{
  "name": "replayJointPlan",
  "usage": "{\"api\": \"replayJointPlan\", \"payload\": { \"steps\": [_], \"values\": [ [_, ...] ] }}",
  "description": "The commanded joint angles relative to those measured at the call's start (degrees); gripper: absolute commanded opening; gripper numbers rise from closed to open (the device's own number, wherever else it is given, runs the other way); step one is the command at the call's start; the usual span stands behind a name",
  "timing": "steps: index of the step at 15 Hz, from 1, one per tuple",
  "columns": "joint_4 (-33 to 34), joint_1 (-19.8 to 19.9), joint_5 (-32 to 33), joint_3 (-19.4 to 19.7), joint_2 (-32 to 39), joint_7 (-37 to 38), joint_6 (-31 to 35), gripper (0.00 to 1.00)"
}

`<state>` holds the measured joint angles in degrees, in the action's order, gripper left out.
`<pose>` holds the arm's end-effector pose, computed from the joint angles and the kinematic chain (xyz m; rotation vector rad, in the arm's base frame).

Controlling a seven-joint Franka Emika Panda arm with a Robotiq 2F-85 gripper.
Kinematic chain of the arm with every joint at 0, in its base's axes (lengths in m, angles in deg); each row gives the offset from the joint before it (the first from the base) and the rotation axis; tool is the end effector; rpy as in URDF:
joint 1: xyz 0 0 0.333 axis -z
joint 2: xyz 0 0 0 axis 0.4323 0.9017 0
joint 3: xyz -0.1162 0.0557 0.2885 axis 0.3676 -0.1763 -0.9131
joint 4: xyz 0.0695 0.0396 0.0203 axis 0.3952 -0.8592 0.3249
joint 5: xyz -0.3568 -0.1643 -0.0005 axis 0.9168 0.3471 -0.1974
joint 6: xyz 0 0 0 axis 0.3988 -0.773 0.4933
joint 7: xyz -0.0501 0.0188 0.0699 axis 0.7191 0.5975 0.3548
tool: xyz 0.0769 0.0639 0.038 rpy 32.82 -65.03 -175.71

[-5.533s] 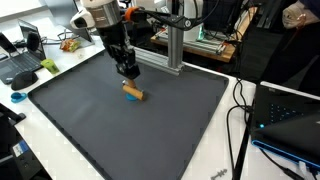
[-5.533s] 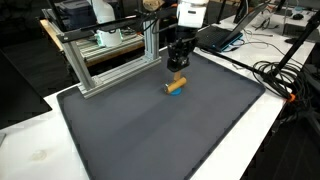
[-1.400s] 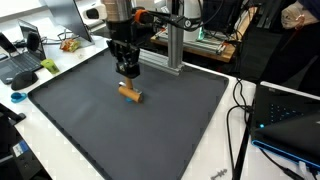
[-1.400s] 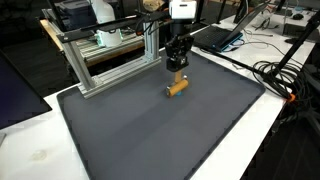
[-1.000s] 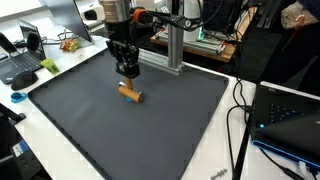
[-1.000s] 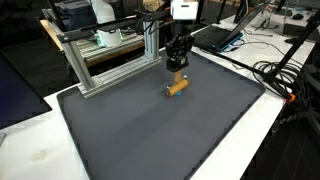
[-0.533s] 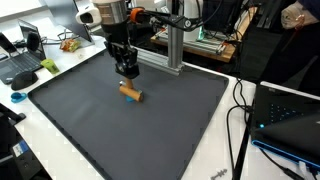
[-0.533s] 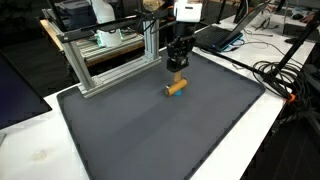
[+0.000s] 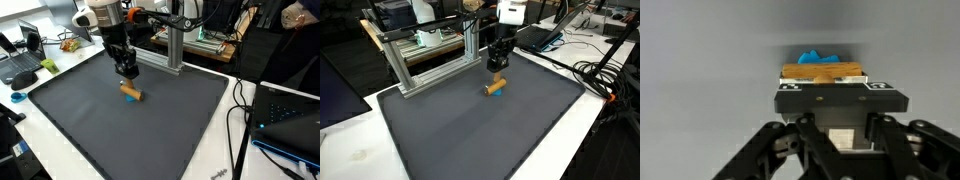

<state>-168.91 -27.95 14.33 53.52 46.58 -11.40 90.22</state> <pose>0.6346 0.0170 0.3097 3.0873 -0.0655 -0.0256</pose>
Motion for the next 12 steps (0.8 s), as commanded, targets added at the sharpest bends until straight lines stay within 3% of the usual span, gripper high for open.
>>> {"api": "replayJointPlan", "payload": {
  "steps": [1, 12],
  "values": [
    [1.57, 0.67, -0.94, -0.16, 3.46, -1.18, -2.88, 0.22],
    [4.99, 0.86, -1.35, -0.18, 5.81, -1.42, -7.52, 0.22]
  ]
}}
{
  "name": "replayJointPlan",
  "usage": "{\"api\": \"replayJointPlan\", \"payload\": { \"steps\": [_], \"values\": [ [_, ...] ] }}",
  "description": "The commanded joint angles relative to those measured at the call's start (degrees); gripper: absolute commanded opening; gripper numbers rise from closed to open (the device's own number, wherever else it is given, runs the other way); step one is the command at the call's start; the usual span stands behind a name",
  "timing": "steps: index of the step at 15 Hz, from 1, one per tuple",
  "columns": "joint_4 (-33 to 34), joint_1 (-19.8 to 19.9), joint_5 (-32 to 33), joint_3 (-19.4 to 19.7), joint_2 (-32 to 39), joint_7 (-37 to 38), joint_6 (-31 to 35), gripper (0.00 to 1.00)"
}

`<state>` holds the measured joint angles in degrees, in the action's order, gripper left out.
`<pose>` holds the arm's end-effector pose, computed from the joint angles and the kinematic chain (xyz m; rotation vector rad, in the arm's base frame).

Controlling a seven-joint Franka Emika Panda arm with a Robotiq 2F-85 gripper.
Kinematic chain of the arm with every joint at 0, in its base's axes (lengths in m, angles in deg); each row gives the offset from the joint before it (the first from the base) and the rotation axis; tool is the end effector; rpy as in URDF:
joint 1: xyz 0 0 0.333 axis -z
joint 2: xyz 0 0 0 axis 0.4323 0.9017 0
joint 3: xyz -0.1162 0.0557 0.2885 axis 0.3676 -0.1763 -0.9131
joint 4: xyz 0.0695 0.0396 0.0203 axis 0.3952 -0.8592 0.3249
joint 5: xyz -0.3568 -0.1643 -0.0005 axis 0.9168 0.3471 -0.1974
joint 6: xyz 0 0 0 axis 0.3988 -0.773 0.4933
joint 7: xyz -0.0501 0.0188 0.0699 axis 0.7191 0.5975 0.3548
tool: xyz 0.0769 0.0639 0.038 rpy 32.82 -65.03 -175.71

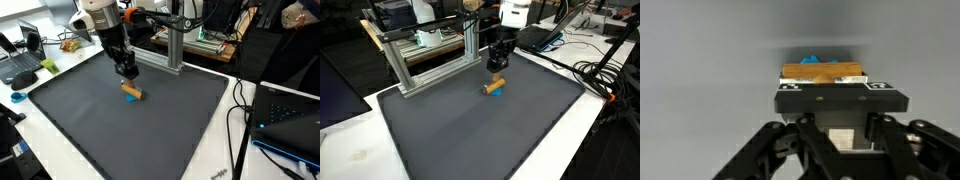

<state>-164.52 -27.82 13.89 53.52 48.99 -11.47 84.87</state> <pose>0.6447 0.0155 0.3086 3.0846 -0.0785 -0.1167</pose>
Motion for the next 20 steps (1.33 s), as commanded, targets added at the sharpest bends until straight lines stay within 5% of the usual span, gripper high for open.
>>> {"api": "replayJointPlan", "payload": {
  "steps": [1, 14, 20],
  "values": [
    [0.9, 0.79, -1.01, -0.21, 3.65, -1.5, -2.61, 0.22],
    [2.39, 0.9, -0.99, -0.06, 4.43, -1.86, -10.0, 0.22],
    [-8.55, 0.32, 1.41, 0.6, -6.64, -1.33, -7.29, 0.22]
  ]
}}
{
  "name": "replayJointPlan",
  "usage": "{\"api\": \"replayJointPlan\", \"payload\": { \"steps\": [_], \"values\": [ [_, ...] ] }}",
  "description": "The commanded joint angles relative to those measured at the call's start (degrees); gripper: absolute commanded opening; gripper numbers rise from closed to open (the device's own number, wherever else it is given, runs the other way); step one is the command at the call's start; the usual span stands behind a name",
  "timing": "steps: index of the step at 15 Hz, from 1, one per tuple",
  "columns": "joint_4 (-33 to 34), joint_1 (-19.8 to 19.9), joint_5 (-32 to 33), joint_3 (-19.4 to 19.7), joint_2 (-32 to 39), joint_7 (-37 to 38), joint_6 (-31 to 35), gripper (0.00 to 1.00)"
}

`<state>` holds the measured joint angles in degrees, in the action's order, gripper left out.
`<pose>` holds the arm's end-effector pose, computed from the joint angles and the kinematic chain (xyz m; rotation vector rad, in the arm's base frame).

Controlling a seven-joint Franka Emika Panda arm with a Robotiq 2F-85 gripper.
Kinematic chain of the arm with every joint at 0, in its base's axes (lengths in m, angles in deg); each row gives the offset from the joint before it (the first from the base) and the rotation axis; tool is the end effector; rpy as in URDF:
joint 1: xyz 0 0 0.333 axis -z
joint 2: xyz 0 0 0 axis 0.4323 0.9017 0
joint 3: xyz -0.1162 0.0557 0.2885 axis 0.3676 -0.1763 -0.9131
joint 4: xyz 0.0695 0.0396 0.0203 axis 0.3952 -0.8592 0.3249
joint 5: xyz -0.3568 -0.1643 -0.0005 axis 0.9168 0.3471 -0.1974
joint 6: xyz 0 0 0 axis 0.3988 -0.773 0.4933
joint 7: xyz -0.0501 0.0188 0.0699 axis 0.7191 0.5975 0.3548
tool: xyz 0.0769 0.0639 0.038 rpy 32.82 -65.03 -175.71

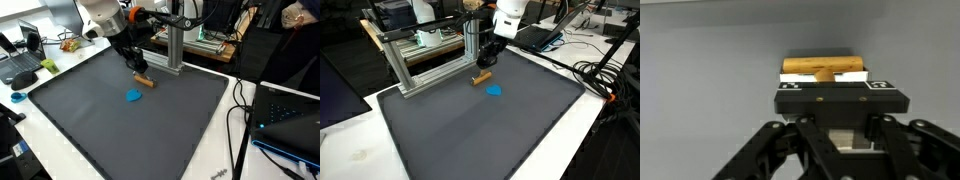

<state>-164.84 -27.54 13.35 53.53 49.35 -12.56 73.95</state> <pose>0.6200 0.0110 0.2894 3.0523 -0.0699 -0.4282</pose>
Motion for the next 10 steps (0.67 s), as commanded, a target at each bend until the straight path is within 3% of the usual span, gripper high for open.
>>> {"api": "replayJointPlan", "payload": {
  "steps": [1, 6, 10],
  "values": [
    [-10.65, -0.04, 2.6, 0.75, -9.21, 0.12, 5.11, 0.22],
    [-22.86, -0.12, 5.3, 0.83, -23.33, 2.08, 13.57, 0.22],
    [-28.03, 0.06, 5.44, -0.32, -31.88, 4.03, 14.4, 0.22]
  ]
}}
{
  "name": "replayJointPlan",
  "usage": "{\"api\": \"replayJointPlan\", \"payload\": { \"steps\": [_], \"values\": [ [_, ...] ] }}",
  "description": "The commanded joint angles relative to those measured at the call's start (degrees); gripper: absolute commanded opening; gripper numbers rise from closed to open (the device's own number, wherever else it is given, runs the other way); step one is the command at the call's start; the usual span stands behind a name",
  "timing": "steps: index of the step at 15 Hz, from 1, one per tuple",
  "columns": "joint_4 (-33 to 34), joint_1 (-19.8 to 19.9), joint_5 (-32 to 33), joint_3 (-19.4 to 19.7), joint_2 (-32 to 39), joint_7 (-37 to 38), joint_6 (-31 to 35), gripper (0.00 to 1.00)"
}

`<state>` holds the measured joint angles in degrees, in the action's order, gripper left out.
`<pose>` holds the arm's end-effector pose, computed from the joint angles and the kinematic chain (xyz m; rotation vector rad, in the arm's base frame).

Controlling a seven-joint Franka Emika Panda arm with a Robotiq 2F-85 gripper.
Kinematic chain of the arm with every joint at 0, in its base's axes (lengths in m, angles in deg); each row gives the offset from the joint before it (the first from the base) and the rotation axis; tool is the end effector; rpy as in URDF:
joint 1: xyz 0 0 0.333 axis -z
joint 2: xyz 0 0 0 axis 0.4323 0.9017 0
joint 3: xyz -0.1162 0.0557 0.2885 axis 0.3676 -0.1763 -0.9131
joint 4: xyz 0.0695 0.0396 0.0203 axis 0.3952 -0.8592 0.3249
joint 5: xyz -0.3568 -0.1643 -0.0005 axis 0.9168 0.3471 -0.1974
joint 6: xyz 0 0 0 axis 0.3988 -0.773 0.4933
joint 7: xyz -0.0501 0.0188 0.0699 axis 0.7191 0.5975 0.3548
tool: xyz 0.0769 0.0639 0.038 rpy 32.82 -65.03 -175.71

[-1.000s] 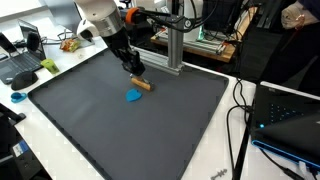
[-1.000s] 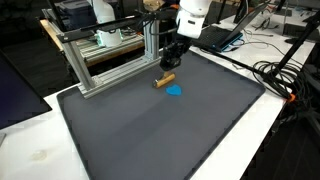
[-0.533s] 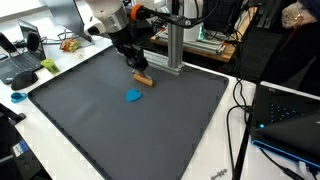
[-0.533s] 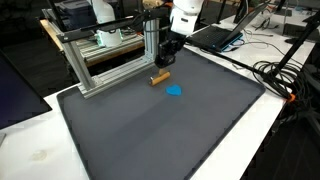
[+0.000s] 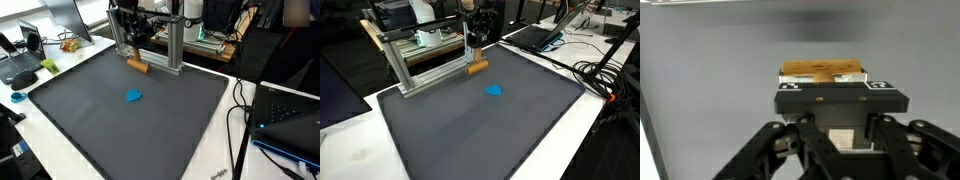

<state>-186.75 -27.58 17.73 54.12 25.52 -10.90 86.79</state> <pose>0.5372 0.0018 0.3831 3.0405 -0.0577 -0.0264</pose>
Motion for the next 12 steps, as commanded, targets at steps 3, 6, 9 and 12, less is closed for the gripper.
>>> {"api": "replayJointPlan", "payload": {
  "steps": [3, 6, 9, 12],
  "values": [
    [-9.51, 0.37, 1.33, -2.07, -13.63, 4.38, 0.9, 0.22],
    [-13.49, 0.61, 1.37, -3.36, -19.41, 6.22, 0.96, 0.22],
    [-16.98, 0.8, 0.08, -3.62, -24.27, 5.08, 0.52, 0.22],
    [-20.1, 0.74, -0.77, -3.17, -28.41, 2.82, 0.22, 0.22]
  ]
}}
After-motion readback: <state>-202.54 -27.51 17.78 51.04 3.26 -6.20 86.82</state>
